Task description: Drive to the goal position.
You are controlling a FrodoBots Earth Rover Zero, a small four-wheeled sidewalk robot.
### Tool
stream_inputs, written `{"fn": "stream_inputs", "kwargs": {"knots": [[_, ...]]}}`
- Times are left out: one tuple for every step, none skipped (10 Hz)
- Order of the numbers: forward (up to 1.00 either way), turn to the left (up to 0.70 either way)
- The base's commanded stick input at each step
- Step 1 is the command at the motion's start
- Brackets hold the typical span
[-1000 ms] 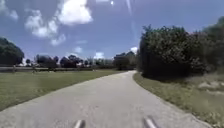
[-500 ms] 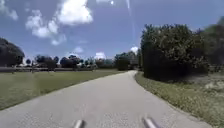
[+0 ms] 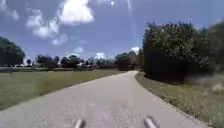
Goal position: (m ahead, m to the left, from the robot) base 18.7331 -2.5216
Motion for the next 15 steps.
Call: {"fn": "stream_inputs", "kwargs": {"knots": [[0.5, 0.0], [0.5, 0.0], [0.5, 0.0], [0.5, 0.0], [0.5, 0.0], [0.5, 0.0], [0.5, 0.0], [0.5, 0.0], [0.5, 0.0], [0.5, 0.0], [0.5, 0.0], [0.5, 0.0], [0.5, 0.0], [0.5, 0.0], [0.5, 0.0]]}}
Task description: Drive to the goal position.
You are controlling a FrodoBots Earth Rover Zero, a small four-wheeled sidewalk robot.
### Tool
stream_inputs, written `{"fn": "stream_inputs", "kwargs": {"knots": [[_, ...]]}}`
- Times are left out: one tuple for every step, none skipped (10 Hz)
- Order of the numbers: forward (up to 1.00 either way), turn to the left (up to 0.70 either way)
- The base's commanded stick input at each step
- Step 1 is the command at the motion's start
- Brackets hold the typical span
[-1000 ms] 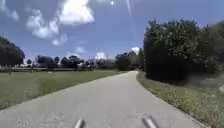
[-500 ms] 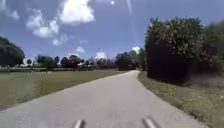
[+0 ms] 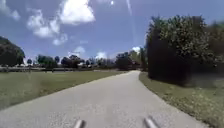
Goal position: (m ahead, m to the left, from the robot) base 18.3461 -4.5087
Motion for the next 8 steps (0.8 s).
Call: {"fn": "stream_inputs", "kwargs": {"knots": [[0.5, 0.0], [0.5, 0.0], [0.5, 0.0], [0.5, 0.0], [0.5, 0.0], [0.5, 0.0], [0.5, 0.0], [0.5, 0.0]]}}
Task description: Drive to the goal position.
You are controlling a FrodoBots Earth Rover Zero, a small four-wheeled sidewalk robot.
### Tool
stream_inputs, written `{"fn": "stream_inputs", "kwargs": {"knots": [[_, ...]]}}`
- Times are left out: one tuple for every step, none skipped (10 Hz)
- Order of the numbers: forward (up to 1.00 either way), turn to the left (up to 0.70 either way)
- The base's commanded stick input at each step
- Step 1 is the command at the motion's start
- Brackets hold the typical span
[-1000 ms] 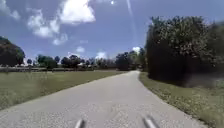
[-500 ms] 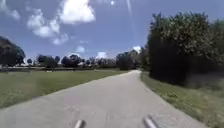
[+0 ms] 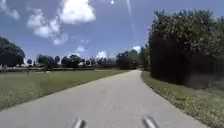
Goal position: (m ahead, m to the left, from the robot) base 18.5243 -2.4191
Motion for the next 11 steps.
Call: {"fn": "stream_inputs", "kwargs": {"knots": [[0.5, 0.0], [0.5, 0.0], [0.5, 0.0], [0.5, -0.1], [0.5, -0.49], [0.5, -0.18], [0.5, -0.04], [0.5, 0.0], [0.5, 0.0], [0.5, 0.0], [0.5, 0.0]]}}
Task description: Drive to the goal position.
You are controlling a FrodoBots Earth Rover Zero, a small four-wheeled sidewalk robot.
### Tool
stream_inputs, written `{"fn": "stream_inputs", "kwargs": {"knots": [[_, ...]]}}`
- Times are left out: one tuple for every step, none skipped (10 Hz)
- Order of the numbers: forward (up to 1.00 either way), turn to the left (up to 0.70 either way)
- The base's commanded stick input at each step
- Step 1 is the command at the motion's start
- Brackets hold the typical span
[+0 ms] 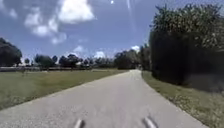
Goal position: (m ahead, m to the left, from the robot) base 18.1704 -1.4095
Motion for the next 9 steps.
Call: {"fn": "stream_inputs", "kwargs": {"knots": [[0.5, 0.0], [0.5, 0.0], [0.5, 0.0], [0.5, 0.0], [0.5, 0.0], [0.5, 0.0], [0.5, 0.0], [0.5, 0.0], [0.5, 0.0]]}}
